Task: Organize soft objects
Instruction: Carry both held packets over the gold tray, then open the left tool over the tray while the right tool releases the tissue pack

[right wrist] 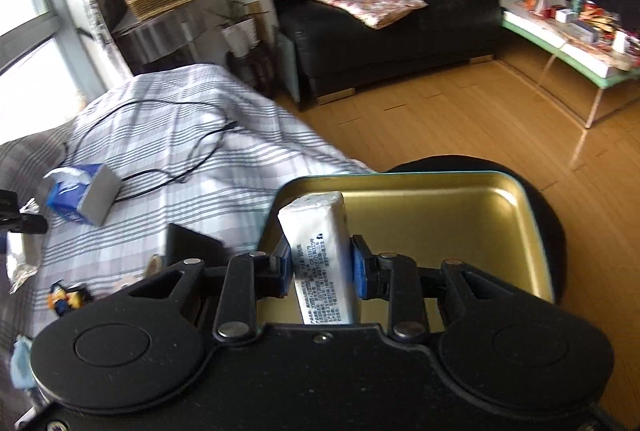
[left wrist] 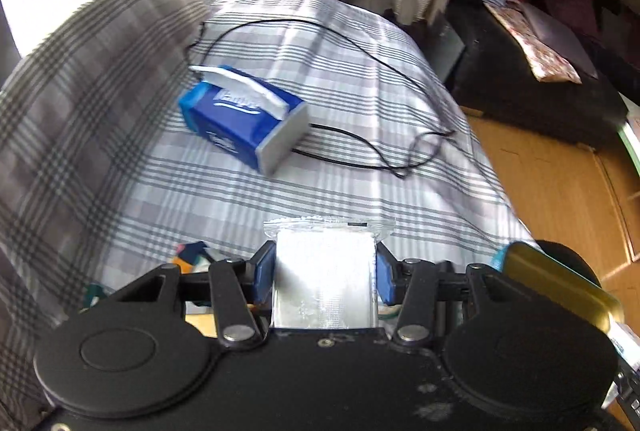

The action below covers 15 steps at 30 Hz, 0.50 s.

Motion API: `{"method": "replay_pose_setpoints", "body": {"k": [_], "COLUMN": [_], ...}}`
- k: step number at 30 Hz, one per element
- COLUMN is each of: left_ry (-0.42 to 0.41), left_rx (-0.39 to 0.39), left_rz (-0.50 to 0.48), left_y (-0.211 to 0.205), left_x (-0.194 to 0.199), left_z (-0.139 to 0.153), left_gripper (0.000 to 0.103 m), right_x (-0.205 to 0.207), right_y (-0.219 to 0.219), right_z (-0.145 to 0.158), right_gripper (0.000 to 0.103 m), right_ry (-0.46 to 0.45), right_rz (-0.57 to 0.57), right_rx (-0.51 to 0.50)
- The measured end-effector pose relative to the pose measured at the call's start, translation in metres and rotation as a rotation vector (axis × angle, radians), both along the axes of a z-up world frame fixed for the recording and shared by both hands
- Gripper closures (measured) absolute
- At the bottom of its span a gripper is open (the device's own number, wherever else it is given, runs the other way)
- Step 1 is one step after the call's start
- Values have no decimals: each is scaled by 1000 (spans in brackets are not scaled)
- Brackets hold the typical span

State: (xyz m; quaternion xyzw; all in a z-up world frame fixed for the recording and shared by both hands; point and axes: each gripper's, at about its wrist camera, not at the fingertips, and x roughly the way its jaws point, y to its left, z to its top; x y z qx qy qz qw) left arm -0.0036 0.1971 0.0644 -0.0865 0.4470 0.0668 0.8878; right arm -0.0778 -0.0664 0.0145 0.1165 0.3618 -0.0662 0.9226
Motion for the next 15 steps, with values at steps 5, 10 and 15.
{"method": "replay_pose_setpoints", "body": {"k": [5,10,15], "left_ry": [25,59,81], "left_rx": [20,49,71], "left_rz": [-145,-265,-341], "left_y": [-78,-145,-191], "left_x": [8,15,23], "left_z": [-8,-27,-46], "left_gripper": [56,56,49], "right_x": [4,2,2], "right_y": [-26,-48,-52], "right_z": [-16,-26,-27], "right_gripper": [72,72,66], "right_ry": [9,13,-8], "right_rz": [-174,-243,-261], "right_rx": [-54,20,22]}}
